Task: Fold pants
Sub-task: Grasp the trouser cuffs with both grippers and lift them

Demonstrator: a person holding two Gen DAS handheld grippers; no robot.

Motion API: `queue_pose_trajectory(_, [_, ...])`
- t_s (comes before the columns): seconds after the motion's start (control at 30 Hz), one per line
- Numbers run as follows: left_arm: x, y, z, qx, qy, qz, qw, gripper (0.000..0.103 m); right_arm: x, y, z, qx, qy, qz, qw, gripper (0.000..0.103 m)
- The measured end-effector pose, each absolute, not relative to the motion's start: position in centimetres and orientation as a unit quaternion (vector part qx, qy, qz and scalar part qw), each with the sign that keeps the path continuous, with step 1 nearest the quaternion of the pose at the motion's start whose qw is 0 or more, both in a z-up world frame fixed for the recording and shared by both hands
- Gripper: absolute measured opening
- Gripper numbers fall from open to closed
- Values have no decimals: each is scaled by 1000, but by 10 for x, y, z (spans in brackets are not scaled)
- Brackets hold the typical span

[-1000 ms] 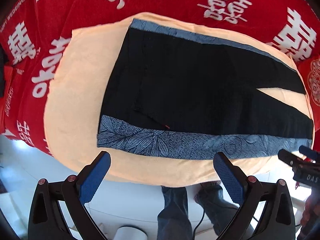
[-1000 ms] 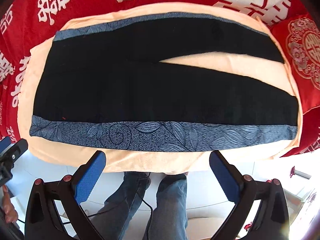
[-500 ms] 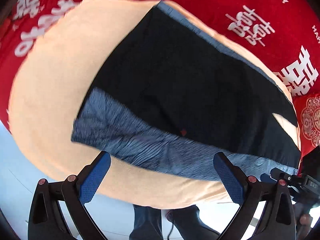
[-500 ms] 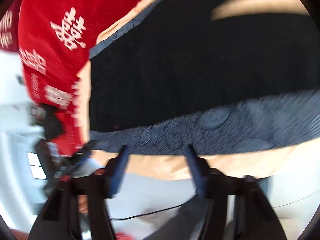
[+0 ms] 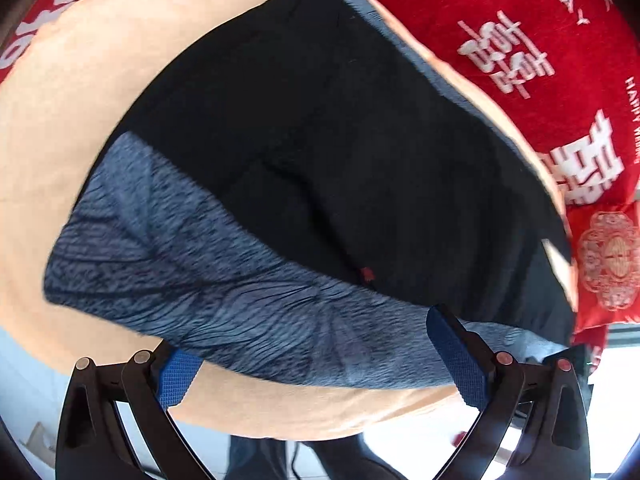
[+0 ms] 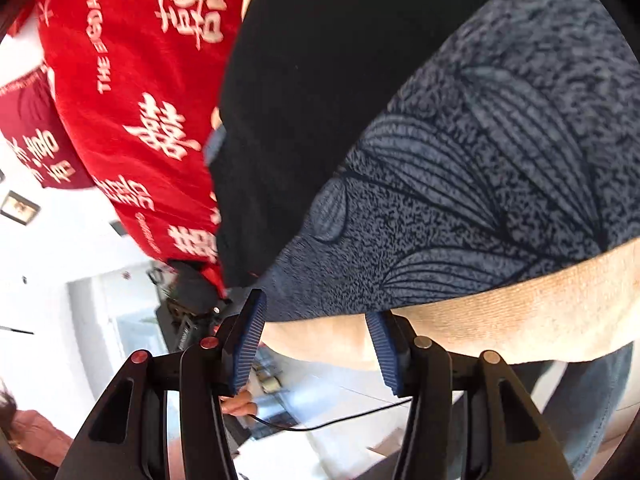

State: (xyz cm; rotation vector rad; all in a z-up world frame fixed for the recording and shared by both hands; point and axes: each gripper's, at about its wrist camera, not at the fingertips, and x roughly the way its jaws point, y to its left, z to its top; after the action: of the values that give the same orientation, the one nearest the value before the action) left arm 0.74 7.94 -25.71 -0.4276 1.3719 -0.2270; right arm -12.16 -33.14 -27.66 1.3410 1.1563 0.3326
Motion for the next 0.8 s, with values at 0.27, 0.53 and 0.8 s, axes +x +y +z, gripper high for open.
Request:
queue_pose_trajectory(0.27, [21, 80, -239, -179, 633, -86, 748, 47, -135, -348, -300, 696, 432, 106, 563, 10])
queue_pose_trajectory(0.53, [58, 80, -169, -191, 602, -104, 769, 26, -78, -363, -220, 639, 437, 153, 615, 7])
queue_pose_trajectory(0.8, [178, 39, -132, -155, 543, -81, 821, 26, 73, -401, -166, 532, 485, 210, 661, 8])
